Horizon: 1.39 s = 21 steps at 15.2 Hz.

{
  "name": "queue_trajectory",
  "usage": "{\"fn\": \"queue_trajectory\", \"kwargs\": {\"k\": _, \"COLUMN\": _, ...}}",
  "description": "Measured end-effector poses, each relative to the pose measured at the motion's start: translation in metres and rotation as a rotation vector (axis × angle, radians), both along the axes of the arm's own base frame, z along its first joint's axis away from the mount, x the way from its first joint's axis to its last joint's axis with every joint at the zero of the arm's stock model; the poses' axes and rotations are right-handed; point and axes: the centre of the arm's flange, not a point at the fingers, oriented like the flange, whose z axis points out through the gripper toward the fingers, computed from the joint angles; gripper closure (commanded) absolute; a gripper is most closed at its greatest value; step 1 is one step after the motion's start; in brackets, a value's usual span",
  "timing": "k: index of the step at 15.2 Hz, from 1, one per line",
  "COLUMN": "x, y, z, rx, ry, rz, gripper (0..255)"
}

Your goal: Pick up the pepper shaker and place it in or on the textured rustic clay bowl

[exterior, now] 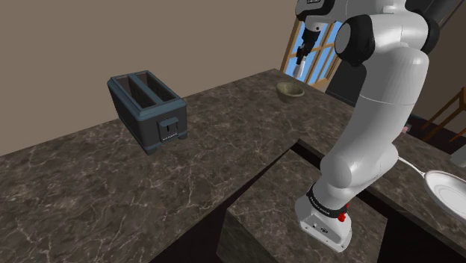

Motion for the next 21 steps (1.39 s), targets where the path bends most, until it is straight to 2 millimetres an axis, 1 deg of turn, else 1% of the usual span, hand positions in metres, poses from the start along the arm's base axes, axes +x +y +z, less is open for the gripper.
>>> {"fn": "queue_trajectory", "kwargs": {"k": 13, "x": 0.0, "y": 0.0, "z": -0.07, "rx": 0.0, "ry": 0.0, "rz": 0.0, "gripper": 255}}
{"fn": "queue_trajectory", "kwargs": {"k": 15, "x": 0.0, "y": 0.0, "z": -0.074, "rx": 0.0, "ry": 0.0, "rz": 0.0, "gripper": 255}}
{"fn": "queue_trajectory", "kwargs": {"k": 19, "x": 0.0, "y": -0.001, "z": -0.075, "rx": 0.0, "ry": 0.0, "rz": 0.0, "gripper": 255}}
{"fn": "queue_trajectory", "kwargs": {"k": 20, "x": 0.0, "y": -0.001, "z": -0.075, "rx": 0.0, "ry": 0.0, "rz": 0.0, "gripper": 0}}
{"fn": "queue_trajectory", "kwargs": {"k": 21, "x": 0.0, "y": -0.001, "z": -0.075, "rx": 0.0, "ry": 0.0, "rz": 0.0, "gripper": 0}}
